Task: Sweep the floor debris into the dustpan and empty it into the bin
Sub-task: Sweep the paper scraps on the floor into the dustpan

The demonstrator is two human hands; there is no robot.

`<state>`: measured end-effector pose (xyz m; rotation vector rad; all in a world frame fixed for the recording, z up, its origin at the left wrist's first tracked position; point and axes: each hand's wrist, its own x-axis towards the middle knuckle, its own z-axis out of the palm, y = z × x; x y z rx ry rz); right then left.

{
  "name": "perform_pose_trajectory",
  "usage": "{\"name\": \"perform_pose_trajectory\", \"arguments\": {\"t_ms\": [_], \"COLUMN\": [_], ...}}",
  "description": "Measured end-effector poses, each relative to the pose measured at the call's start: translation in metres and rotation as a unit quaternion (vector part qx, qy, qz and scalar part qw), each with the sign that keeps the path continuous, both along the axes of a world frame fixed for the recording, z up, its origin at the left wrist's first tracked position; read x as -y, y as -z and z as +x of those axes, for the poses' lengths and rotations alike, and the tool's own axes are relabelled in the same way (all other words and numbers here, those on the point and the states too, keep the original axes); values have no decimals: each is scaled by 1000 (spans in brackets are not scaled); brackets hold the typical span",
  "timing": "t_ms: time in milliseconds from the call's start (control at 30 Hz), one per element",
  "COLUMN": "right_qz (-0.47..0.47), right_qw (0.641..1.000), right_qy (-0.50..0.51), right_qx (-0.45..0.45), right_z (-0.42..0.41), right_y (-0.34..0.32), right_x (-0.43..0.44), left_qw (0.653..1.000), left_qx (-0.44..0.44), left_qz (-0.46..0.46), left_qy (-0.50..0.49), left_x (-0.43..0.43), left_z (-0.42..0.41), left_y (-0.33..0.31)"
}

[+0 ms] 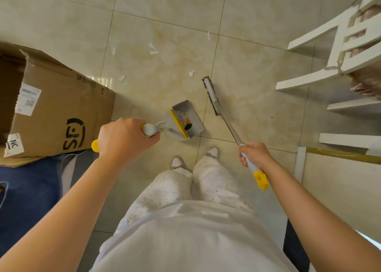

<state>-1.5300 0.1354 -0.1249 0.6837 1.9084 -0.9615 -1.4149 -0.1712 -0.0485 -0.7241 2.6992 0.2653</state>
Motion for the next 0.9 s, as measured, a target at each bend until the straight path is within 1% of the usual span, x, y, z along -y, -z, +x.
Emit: {"name": "perform_pose_trajectory", "arguments": {"t_ms": [100,233,367,567,633,733,900], "right_qz": [-5,-33,-29,-34,-31,-37,-40], "right_qw": [999,998,994,988,984,982,981], "right_qy": [-38,-48,-101,-150,-175,-185,-190], "right_qx": [-20,-25,-34,-13,-12,-13,32], "right_z": [-29,-81,-147,-226,-243,-260,-277], "right_y": [5,11,17,16,17,21,37], "right_x": [17,44,65,84,91,103,120], "left_qw": [999,996,992,987,985,984,980], "left_qx": [-12,-7,-7,10,21,28,34], "left_qz": [10,8,-9,-12,-14,-8,-16], "left_qy": [-41,-91,-125,-162,-168,-178,-195], "left_x": [3,7,8,3,3,3,16], "left_z": [-18,-57,-105,-168,-183,-199,-208], "left_y": [0,0,2,-1,-2,1,10]}}
